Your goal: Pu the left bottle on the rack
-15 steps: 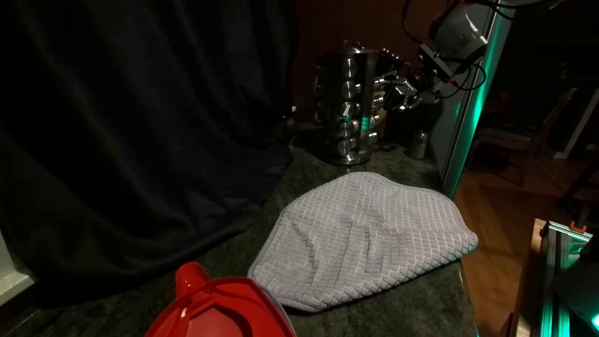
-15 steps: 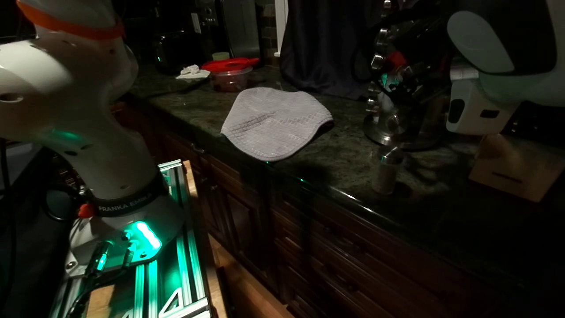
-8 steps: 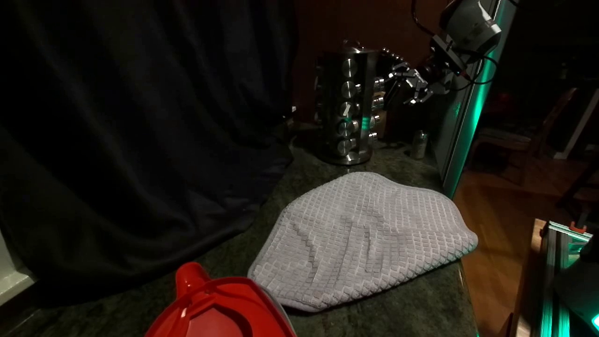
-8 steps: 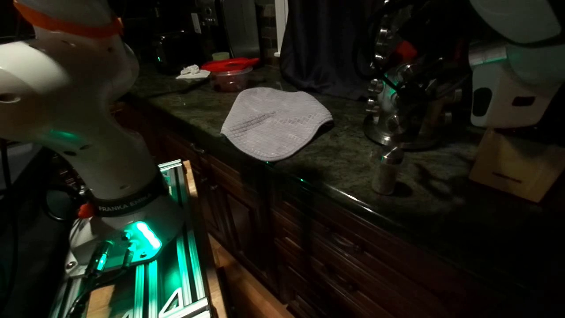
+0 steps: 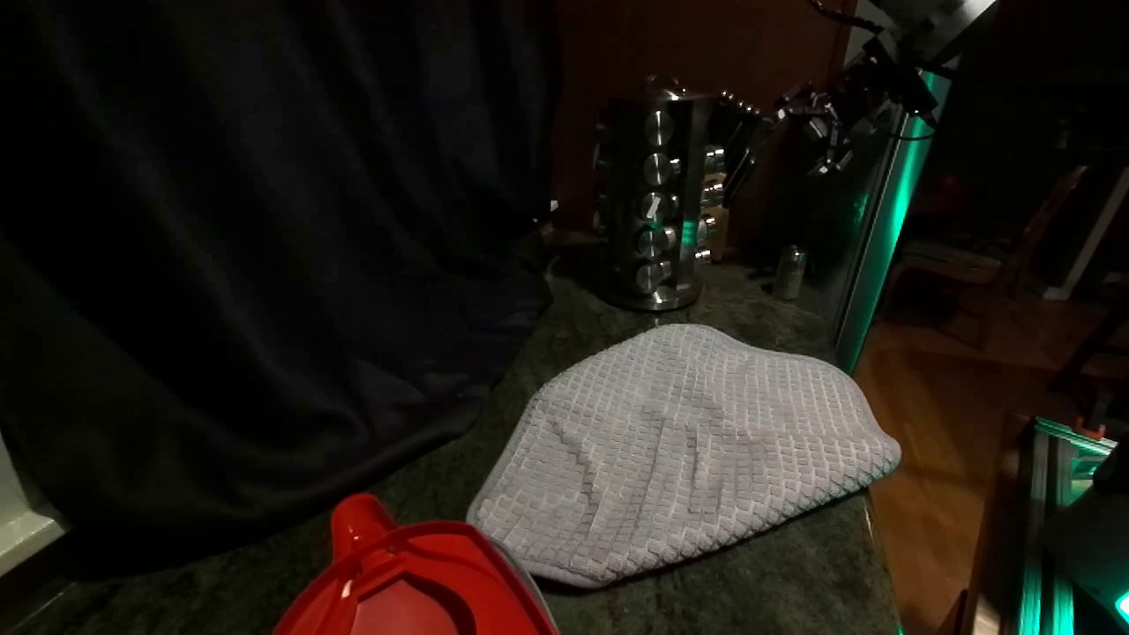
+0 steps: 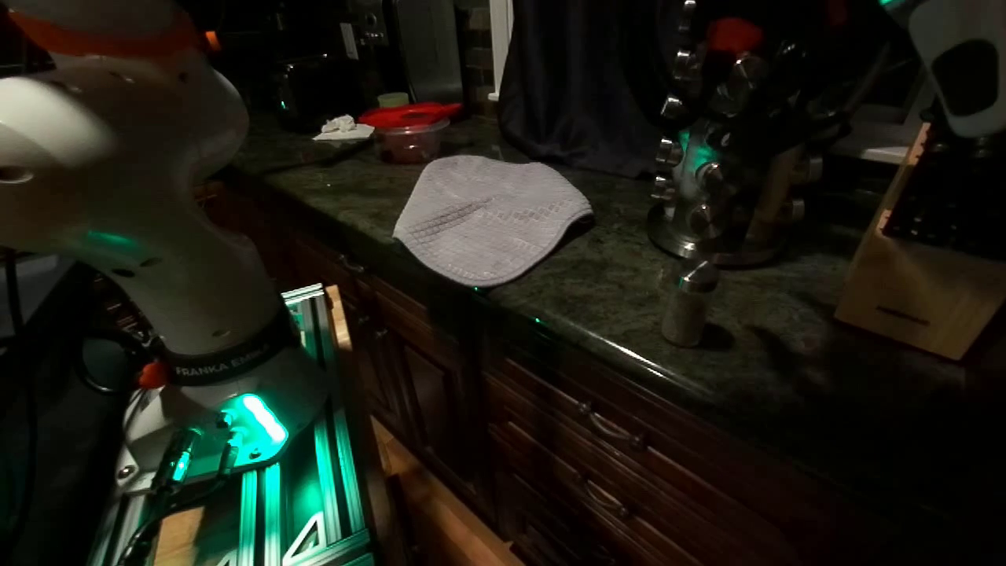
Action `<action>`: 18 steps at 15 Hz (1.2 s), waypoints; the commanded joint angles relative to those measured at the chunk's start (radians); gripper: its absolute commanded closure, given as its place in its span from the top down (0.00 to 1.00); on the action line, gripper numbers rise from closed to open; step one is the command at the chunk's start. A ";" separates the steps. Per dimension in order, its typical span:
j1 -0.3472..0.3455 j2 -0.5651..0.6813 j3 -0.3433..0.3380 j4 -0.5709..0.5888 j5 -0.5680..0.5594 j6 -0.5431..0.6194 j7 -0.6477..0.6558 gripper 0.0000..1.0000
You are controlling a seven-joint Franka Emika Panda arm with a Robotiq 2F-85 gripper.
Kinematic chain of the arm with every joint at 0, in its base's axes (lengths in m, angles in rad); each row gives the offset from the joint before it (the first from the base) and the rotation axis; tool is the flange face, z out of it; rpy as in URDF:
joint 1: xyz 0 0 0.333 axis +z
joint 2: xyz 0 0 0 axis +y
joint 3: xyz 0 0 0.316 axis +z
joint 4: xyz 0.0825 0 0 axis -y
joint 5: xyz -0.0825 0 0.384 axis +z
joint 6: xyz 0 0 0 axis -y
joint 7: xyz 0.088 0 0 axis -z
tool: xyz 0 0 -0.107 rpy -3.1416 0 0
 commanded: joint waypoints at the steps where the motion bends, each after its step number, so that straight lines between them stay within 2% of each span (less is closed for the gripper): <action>1: -0.003 -0.139 -0.003 -0.077 -0.123 0.043 -0.131 1.00; 7: 0.002 -0.320 -0.003 -0.173 -0.282 0.128 -0.346 1.00; 11: 0.014 -0.440 -0.010 -0.248 -0.347 0.211 -0.488 1.00; 16: 0.036 -0.569 -0.024 -0.340 -0.351 0.341 -0.673 1.00; 17: 0.045 -0.491 -0.035 -0.266 -0.343 0.283 -0.604 1.00; 18: 0.049 -0.514 -0.035 -0.283 -0.344 0.305 -0.626 1.00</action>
